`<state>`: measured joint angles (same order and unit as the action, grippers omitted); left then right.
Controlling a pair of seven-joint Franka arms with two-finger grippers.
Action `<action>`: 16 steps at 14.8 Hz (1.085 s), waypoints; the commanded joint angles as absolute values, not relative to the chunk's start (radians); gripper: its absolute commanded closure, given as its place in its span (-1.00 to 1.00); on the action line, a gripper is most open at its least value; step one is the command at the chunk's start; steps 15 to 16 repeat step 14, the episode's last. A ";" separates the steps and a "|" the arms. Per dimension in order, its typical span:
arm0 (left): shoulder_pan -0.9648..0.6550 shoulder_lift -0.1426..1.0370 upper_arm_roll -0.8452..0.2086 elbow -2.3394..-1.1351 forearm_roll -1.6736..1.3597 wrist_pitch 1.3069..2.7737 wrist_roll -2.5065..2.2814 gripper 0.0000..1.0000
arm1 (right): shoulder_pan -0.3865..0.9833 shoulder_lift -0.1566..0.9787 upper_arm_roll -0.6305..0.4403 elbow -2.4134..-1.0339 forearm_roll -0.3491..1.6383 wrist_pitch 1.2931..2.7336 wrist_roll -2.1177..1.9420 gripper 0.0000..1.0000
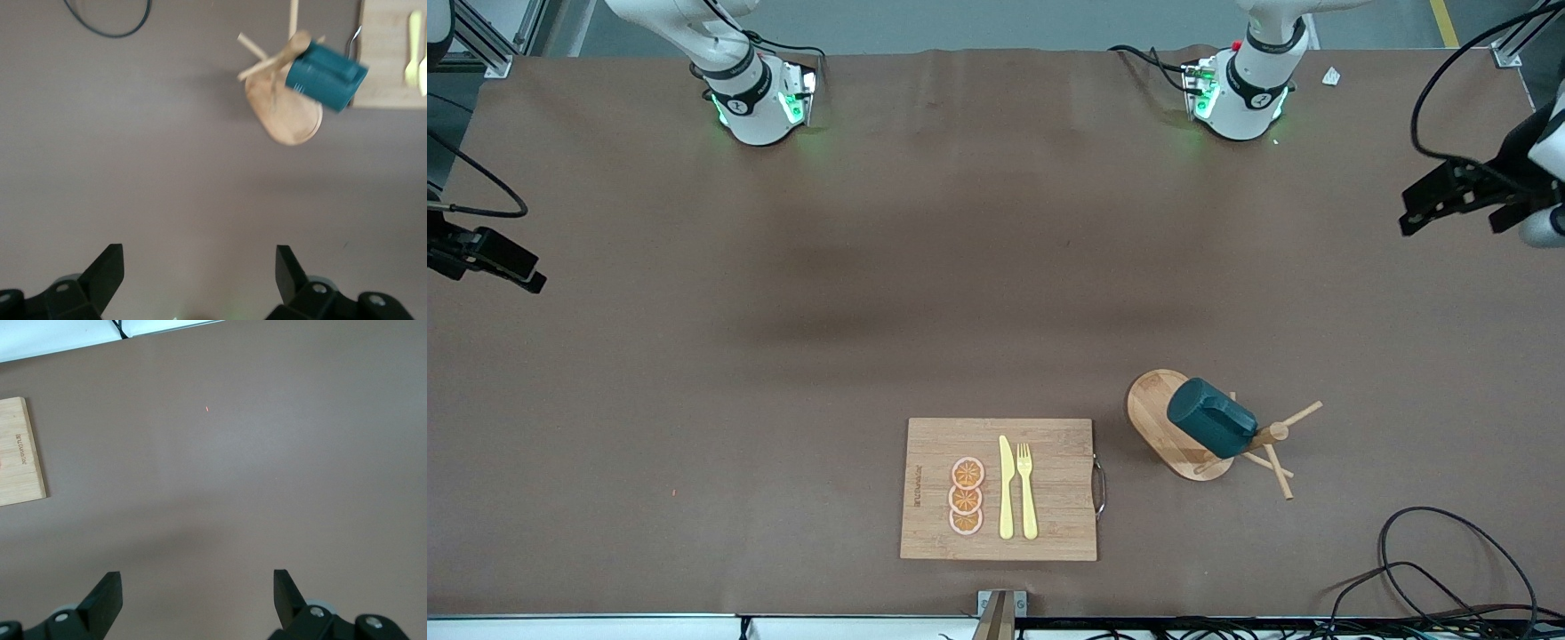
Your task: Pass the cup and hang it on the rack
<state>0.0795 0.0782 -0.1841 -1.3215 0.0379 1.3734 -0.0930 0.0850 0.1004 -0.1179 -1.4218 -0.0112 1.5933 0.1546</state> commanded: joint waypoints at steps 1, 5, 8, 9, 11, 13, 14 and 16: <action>0.052 -0.046 -0.160 -1.463 0.034 1.374 -0.075 -1.00 | 0.071 0.094 -0.106 -1.422 -0.014 1.589 0.172 -1.00; 0.025 -0.152 -0.137 -1.597 0.032 1.397 -0.077 -1.00 | 0.069 0.094 -0.106 -1.422 -0.012 1.592 0.158 -1.00; 0.034 -0.192 -0.141 -1.646 -0.004 1.419 -0.089 -1.00 | 0.069 0.094 -0.104 -1.422 -0.012 1.592 0.156 -1.00; 0.035 -0.186 -0.140 -1.637 -0.006 1.419 -0.077 -1.00 | 0.069 0.094 -0.106 -1.422 -0.012 1.592 0.156 -1.00; 0.035 -0.161 -0.138 -1.611 -0.006 1.417 -0.072 -1.00 | 0.069 0.094 -0.106 -1.422 -0.012 1.592 0.156 -1.00; 0.035 -0.147 -0.138 -1.598 -0.006 1.416 -0.081 -1.00 | 0.069 0.094 -0.106 -1.422 -0.012 1.591 0.156 -1.00; 0.035 -0.143 -0.138 -1.588 -0.006 1.416 -0.086 -1.00 | 0.069 0.094 -0.106 -1.422 -0.012 1.591 0.156 -1.00; 0.035 -0.143 -0.138 -1.588 -0.006 1.416 -0.086 -1.00 | 0.069 0.094 -0.106 -1.422 -0.012 1.591 0.156 -1.00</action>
